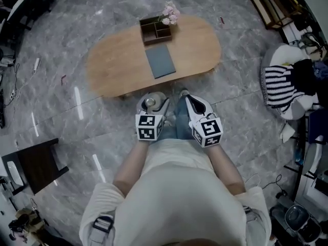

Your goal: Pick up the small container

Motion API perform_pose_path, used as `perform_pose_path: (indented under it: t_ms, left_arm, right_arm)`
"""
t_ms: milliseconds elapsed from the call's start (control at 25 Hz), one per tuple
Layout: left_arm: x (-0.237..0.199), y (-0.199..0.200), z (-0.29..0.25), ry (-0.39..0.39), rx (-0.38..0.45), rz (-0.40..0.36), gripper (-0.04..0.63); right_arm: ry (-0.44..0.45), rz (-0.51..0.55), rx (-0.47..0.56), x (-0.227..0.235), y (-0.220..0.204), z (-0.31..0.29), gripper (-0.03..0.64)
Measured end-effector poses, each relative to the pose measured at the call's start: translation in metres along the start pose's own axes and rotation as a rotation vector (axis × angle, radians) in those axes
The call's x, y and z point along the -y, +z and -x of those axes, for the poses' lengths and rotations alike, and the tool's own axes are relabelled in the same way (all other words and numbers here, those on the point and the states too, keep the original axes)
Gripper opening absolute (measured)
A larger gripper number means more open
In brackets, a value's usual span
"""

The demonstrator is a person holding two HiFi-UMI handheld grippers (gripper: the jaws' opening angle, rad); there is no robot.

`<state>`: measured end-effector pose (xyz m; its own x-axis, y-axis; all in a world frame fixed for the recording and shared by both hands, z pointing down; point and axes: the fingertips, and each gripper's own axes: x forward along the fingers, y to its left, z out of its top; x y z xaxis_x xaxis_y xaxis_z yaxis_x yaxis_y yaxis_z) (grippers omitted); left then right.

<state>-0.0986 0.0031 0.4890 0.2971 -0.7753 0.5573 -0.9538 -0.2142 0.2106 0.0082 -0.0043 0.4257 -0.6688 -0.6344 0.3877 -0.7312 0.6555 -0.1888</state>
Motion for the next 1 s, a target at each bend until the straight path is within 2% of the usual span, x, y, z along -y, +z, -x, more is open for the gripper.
perform_pose_path:
  t_ms: [560, 800, 1000]
  left_arm:
    - [-0.012, 0.029, 0.075, 0.046, 0.072, 0.023, 0.341]
    - [-0.017, 0.034, 0.096, 0.075, 0.110, 0.028, 0.341]
    - [-0.024, 0.032, 0.099, 0.088, 0.117, 0.045, 0.341]
  right_arm:
    - [0.083, 0.069, 0.046, -0.039, 0.045, 0.013, -0.002]
    - [0.109, 0.065, 0.048, -0.047, 0.046, 0.015, -0.002]
    - [0.063, 0.105, 0.027, -0.045, 0.041, 0.013, -0.003]
